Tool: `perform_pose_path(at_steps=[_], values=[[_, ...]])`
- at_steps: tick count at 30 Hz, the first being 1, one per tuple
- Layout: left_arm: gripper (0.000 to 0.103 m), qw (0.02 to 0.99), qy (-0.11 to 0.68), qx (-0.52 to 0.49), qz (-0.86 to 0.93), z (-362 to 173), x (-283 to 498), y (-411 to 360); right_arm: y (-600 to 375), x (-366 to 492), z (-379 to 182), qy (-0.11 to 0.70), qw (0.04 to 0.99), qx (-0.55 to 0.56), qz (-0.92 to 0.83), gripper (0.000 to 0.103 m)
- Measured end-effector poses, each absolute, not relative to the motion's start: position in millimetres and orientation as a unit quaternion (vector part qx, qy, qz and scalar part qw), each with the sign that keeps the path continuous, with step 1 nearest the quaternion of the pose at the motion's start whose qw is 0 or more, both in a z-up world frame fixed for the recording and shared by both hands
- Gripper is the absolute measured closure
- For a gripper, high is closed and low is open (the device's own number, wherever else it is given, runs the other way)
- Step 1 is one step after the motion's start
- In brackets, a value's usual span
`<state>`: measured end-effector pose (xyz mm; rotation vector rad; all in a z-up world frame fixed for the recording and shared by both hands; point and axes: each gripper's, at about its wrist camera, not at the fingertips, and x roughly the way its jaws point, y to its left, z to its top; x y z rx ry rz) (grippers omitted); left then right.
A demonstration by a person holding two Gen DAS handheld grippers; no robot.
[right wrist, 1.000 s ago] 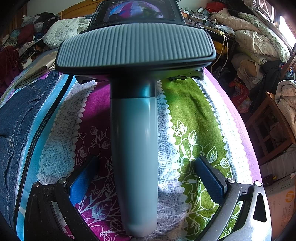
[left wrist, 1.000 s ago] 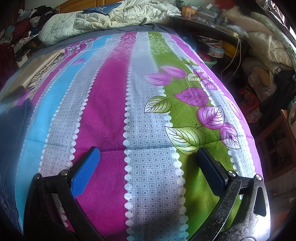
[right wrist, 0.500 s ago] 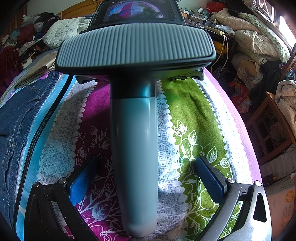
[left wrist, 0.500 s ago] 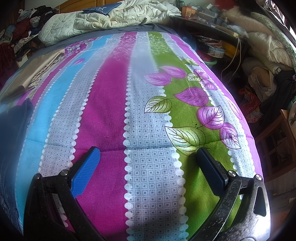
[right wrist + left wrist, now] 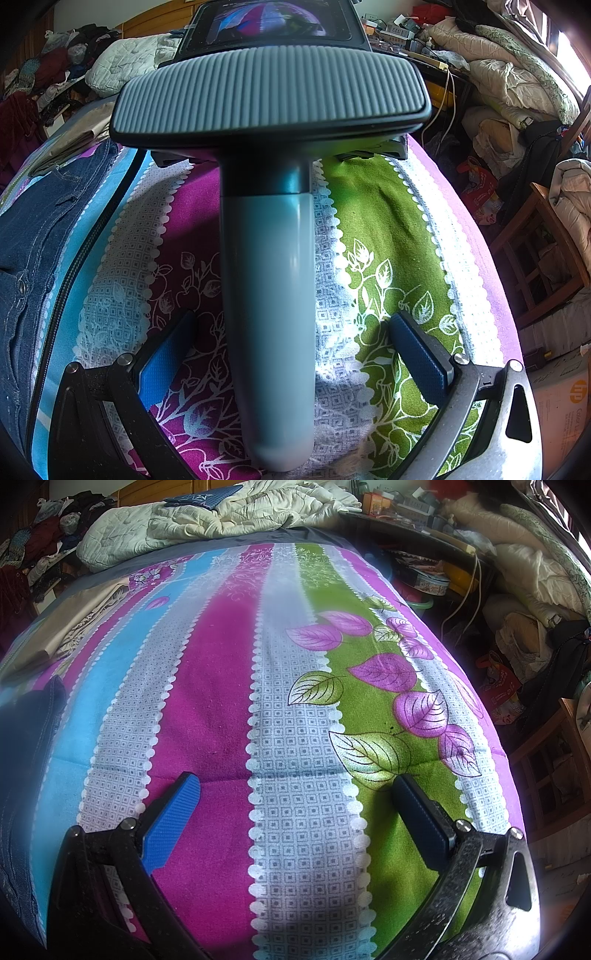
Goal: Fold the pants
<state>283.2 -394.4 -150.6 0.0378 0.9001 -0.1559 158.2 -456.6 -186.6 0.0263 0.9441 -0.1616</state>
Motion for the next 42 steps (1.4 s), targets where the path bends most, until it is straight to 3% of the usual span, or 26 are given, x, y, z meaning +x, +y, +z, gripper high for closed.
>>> perform_pose_path(at_steps=[12, 16, 21, 34, 38, 42], values=[[0.000, 0.897, 0.435, 0.018, -0.075, -150.7, 283.4, -394.6, -458.6, 161.4, -186.1, 0.460, 0.885, 0.006, -0.071, 0.000], [0.000, 0.897, 0.435, 0.019, -0.075, -151.4, 283.0, -394.4, -459.7, 112.0, -169.6, 0.455, 0.888, 0.016, -0.057, 0.000], [0.000, 0.897, 0.435, 0.019, -0.075, -151.6, 283.0, -394.3, -493.4, 35.8, -169.7, 0.411, 0.900, 0.111, -0.095, 0.000], [0.000, 0.890, 0.446, 0.031, -0.086, -151.6, 285.7, -395.3, -494.5, 33.0, -179.8, 0.379, 0.913, 0.109, -0.106, 0.000], [0.000, 0.879, 0.444, 0.026, -0.170, -131.6, 285.1, -375.2, -492.7, 21.5, -173.5, 0.354, 0.920, 0.109, -0.126, 0.000], [0.000, 0.915, 0.363, 0.052, -0.169, -66.9, 250.1, -334.9, -483.7, 3.1, -145.2, 0.323, 0.930, 0.078, -0.156, 0.000]])
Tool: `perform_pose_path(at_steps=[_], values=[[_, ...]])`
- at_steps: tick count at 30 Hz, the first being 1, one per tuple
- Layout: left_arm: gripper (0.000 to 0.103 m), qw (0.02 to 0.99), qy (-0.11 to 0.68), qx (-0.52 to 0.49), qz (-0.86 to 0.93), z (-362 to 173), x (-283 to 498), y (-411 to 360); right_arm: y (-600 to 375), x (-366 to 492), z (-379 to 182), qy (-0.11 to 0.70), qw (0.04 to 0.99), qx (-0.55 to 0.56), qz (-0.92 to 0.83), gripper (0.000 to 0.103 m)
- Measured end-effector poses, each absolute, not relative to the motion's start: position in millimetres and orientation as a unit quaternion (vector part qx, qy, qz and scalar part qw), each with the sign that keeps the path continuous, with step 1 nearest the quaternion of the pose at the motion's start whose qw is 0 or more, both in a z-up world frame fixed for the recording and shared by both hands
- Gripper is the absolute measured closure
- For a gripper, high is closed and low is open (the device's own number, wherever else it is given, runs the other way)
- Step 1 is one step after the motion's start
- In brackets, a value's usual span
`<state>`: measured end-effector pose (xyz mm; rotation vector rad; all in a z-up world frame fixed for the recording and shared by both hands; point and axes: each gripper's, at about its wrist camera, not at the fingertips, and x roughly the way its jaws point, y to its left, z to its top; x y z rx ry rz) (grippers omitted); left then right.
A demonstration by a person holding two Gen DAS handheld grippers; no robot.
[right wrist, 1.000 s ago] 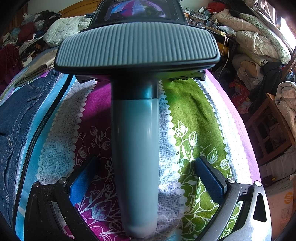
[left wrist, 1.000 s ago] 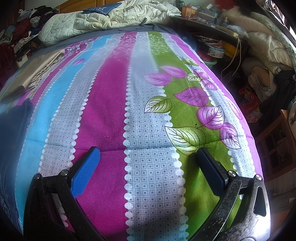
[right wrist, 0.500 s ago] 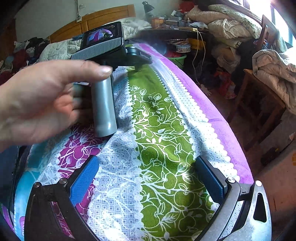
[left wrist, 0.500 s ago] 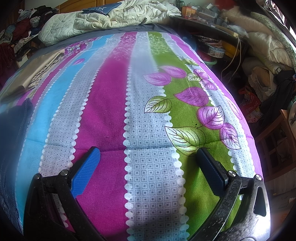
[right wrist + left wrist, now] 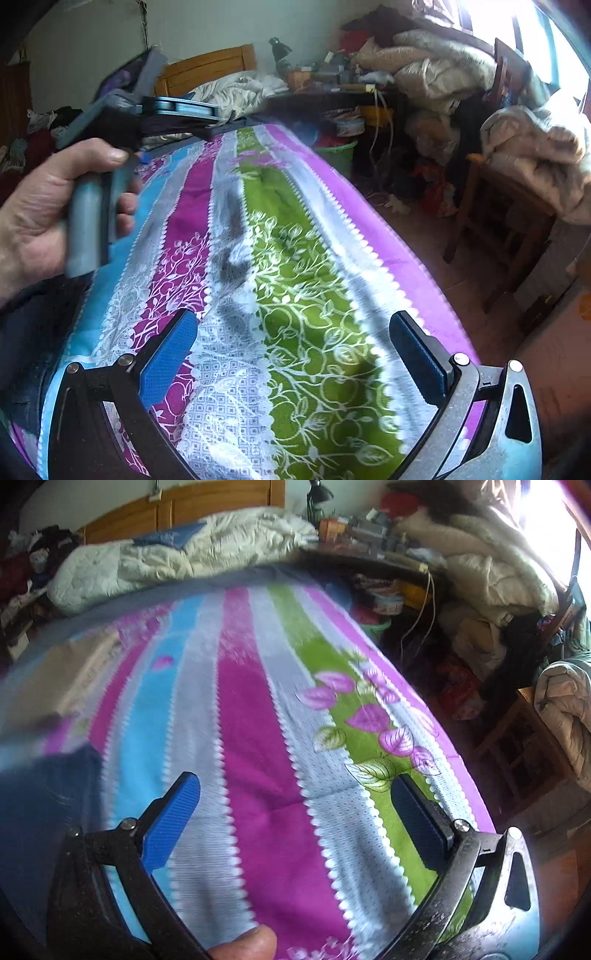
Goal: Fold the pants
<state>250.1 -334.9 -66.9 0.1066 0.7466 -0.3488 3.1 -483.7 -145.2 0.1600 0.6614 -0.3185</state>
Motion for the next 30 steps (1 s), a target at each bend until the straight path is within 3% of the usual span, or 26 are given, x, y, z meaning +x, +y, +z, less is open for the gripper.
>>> perform_pose_path(at_steps=[7, 10, 14, 22, 27, 30], values=[[0.000, 0.965, 0.221, 0.091, -0.112, 40.9, 169.2, -217.6, -382.5, -47.8, 16.3, 0.146, 0.955, -0.063, -0.249, 0.000], [0.000, 0.970, 0.204, 0.093, -0.094, 67.1, 149.5, -157.7, -340.3, -54.8, 62.3, 0.112, 0.940, -0.057, -0.317, 0.000], [0.000, 0.970, 0.219, 0.075, -0.080, 85.7, 132.5, -80.6, -287.8, -54.9, 80.9, 0.159, 0.957, 0.002, -0.244, 0.000], [0.000, 0.971, 0.227, 0.073, -0.015, 86.0, 112.6, 33.3, -171.0, -64.2, 92.8, 0.167, 0.968, -0.057, -0.176, 0.000], [0.000, 0.971, 0.233, 0.055, -0.018, 87.7, 99.4, 97.3, -117.6, -87.2, 123.7, 0.111, 0.968, -0.136, -0.178, 0.000], [0.000, 0.976, 0.213, 0.047, -0.003, 89.7, 89.7, 153.5, -96.4, -112.8, 169.1, 0.031, 0.972, -0.161, -0.170, 0.000]])
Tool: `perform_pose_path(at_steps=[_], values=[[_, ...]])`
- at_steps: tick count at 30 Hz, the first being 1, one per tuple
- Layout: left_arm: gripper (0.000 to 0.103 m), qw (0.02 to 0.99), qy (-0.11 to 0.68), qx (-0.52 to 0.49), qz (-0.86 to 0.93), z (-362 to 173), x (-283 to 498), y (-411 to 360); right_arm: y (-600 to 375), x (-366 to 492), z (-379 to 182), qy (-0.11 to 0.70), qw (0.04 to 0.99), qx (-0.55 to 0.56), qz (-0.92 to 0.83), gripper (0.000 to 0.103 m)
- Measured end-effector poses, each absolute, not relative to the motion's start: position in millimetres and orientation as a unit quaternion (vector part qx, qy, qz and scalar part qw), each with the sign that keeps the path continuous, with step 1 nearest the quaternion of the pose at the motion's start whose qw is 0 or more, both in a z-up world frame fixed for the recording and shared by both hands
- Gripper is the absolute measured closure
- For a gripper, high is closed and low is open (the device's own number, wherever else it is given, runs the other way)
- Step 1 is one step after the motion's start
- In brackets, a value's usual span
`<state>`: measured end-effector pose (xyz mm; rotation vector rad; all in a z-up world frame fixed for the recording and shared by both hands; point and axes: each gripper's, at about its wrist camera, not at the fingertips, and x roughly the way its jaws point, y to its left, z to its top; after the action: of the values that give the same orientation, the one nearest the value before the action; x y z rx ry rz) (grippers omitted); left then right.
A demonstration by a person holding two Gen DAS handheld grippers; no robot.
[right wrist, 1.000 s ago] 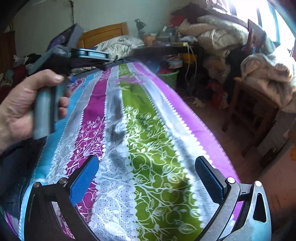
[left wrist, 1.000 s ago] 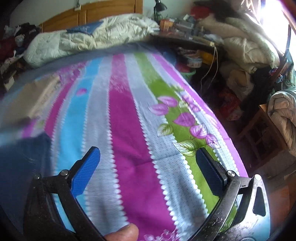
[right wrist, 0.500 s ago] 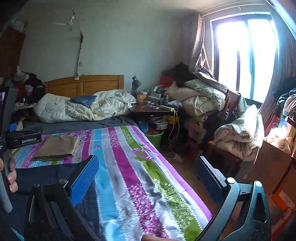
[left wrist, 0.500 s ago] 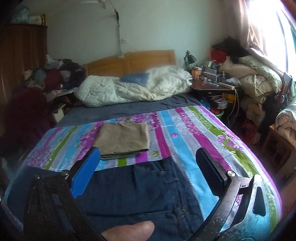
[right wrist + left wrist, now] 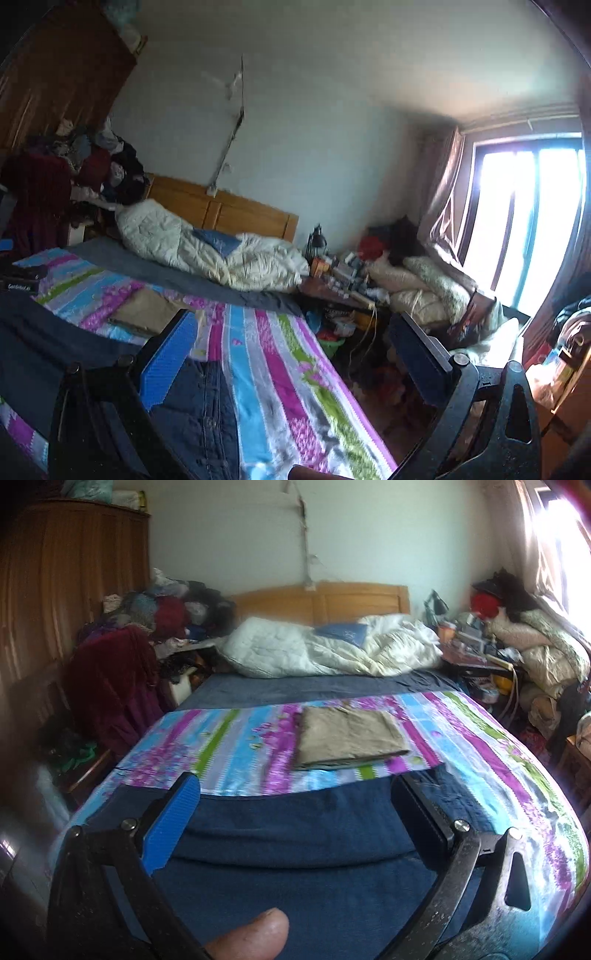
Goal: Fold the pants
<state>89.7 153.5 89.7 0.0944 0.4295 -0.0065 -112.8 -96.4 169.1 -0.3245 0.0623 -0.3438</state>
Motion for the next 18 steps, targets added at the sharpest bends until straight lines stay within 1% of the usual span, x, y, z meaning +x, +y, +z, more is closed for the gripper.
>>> perform_pose_path(at_steps=[3, 4, 5, 7, 9, 11, 14, 18], values=[[0.000, 0.980, 0.183, 0.040, 0.063, 103.0, 86.3, 227.9, -75.7, -130.4, 205.3, -0.075, 0.977, -0.183, -0.075, 0.000], [0.000, 0.980, 0.172, 0.033, 0.092, 107.7, 83.9, 257.1, -67.3, -129.6, 209.9, -0.087, 0.976, -0.195, -0.029, 0.000], [0.000, 0.979, 0.161, 0.023, 0.123, 114.3, 84.4, 289.1, -58.9, -119.6, 210.8, -0.079, 0.976, -0.204, 0.006, 0.000], [0.000, 0.974, 0.144, 0.008, 0.177, 122.5, 86.8, 349.6, -39.6, -85.2, 203.2, -0.037, 0.978, -0.205, 0.033, 0.000], [0.000, 0.968, 0.127, -0.004, 0.216, 128.2, 94.4, 407.9, -15.4, -45.6, 186.1, -0.005, 0.979, -0.193, 0.062, 0.000], [0.000, 0.963, 0.126, -0.001, 0.240, 121.8, 110.3, 458.1, 14.6, 0.8, 163.7, 0.032, 0.977, -0.187, 0.099, 0.000], [0.000, 0.951, 0.172, 0.004, 0.258, 95.2, 155.6, 524.4, 69.7, 78.1, 117.0, 0.083, 0.963, -0.202, 0.156, 0.000], [0.000, 0.937, 0.288, -0.009, 0.198, 28.4, 233.7, 579.9, 147.2, 173.1, 57.7, 0.150, 0.934, -0.234, 0.225, 0.000]])
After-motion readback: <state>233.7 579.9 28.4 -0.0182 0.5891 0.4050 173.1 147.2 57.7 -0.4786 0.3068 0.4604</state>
